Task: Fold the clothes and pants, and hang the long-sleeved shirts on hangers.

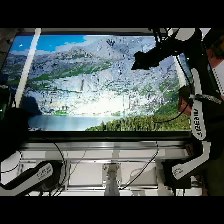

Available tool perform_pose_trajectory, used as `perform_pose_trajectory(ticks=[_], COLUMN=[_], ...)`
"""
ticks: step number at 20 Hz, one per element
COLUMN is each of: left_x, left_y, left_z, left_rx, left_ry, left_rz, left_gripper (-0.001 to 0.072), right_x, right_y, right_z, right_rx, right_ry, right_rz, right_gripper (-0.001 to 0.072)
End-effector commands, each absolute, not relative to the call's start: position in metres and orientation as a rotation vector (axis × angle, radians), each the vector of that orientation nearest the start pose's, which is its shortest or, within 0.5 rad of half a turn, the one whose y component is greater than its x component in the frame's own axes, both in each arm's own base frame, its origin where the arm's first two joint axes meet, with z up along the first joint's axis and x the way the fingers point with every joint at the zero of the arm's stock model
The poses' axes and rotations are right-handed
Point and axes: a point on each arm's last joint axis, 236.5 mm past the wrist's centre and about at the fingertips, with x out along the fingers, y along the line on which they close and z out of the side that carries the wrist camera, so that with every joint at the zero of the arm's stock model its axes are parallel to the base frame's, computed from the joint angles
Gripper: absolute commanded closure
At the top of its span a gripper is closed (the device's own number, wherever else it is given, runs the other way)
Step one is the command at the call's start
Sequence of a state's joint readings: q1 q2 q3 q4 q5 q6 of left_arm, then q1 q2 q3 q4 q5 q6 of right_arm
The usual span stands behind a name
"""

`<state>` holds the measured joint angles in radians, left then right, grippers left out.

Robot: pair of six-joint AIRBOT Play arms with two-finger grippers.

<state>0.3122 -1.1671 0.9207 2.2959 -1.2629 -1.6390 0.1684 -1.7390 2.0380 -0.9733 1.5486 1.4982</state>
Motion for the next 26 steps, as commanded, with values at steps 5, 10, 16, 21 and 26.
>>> perform_pose_trajectory(ticks=[5, 10, 16, 21, 26], left_x=[0.248, 0.248, 0.248, 0.252, 0.267], left_y=[0.236, 0.236, 0.235, 0.236, 0.244], left_z=[0.018, 0.018, 0.017, 0.017, 0.023], left_rx=[0.423, 0.422, 0.418, 0.423, 0.477], left_ry=[1.512, 1.512, 1.512, 1.497, 1.431], left_rz=[0.674, 0.674, 0.672, 0.666, 0.660], left_gripper=[0.0656, 0.0656, 0.0656, 0.0654, 0.0646], right_x=[0.453, 0.453, 0.453, 0.453, 0.457], right_y=[0.212, 0.212, 0.212, 0.213, 0.214], right_z=[0.130, 0.130, 0.130, 0.131, 0.132], right_rx=[0.223, 0.223, 0.223, 0.230, 0.234], right_ry=[1.223, 1.223, 1.222, 1.223, 1.207], right_rz=[0.697, 0.697, 0.698, 0.699, 0.695], right_gripper=[0.0695, 0.0695, 0.0695, 0.0695, 0.0540])
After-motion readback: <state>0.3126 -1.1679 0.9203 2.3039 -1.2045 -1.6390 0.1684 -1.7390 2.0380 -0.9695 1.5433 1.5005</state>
